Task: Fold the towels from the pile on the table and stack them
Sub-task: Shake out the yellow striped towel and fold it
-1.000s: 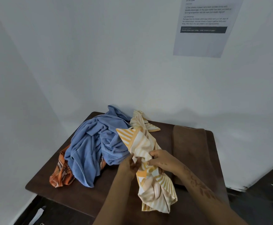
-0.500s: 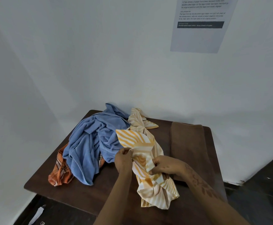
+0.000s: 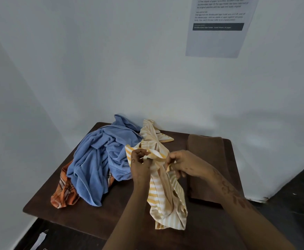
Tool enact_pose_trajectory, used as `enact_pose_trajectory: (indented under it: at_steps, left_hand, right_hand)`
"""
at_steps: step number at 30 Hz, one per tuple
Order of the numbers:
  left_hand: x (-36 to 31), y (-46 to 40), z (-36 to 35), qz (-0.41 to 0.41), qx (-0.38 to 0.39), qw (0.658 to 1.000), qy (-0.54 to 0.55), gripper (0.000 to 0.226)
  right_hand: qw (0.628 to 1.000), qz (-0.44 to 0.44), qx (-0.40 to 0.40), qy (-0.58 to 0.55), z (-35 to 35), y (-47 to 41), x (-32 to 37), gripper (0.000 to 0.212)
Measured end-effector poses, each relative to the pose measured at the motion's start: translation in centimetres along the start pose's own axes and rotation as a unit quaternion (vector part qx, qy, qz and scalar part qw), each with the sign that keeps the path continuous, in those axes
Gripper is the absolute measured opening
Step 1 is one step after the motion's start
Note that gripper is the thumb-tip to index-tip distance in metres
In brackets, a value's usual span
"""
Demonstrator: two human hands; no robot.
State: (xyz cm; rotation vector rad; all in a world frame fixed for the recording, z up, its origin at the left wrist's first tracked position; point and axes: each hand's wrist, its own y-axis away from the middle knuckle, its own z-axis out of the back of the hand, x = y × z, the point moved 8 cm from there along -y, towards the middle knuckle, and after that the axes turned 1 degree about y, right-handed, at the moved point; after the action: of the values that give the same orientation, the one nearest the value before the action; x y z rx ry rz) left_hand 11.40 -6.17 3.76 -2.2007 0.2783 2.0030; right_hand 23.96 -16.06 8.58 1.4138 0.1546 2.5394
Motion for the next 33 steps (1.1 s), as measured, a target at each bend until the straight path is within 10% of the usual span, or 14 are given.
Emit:
enact_pose_trajectory:
  at_steps: [18,33]
  left_hand:
    - [-6.6,-0.8,0.7,-0.055,0.062,0.983,0.165,0.046]
    - [-17.1,-6.6,4.7,-0.276,0.020,0.961,-0.005,0.019]
  right_hand:
    - [0.976,0.085,-0.049,-0.195,0.9,-4.2,7.9,0.031]
    - [0.952,0.222,-0.181,-0.108,5.7,-9.7,20.7,0.015]
